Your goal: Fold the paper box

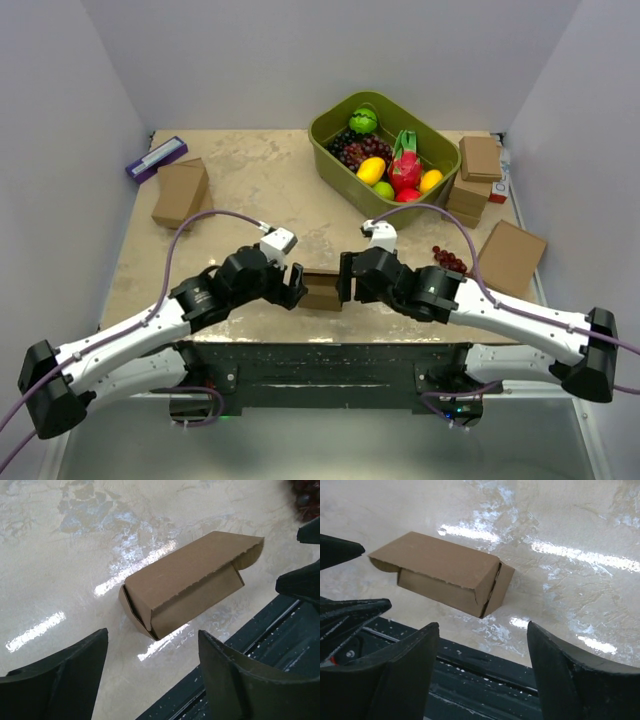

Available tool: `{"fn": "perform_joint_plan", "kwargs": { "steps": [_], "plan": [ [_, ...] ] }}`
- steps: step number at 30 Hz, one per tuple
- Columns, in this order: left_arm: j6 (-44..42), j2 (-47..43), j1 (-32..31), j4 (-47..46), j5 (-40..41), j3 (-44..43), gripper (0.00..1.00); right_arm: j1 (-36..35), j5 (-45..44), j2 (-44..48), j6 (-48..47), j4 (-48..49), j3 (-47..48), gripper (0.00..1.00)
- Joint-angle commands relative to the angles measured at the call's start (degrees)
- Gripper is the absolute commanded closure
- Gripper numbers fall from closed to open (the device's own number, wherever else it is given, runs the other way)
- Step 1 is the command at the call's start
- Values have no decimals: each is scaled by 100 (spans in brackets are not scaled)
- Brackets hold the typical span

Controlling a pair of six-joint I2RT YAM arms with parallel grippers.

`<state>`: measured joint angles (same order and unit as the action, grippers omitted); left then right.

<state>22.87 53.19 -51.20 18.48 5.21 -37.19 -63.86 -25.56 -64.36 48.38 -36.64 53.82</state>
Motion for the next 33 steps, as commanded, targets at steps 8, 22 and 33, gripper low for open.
{"fn": "perform_joint_plan", "kwargs": {
  "steps": [8, 22, 33],
  "plan": [
    [288, -310, 83, 95, -240, -974, 20, 504, -2, 424, -13, 622, 287, 22],
    [138, 394, 813, -512, -425, -676, 30, 875, 235, -156, -136, 1159, 155, 39],
    [358, 271, 822, -890, -723, 168, 43, 866, 579, -235, -39, 1397, -521, 52]
  ]
}}
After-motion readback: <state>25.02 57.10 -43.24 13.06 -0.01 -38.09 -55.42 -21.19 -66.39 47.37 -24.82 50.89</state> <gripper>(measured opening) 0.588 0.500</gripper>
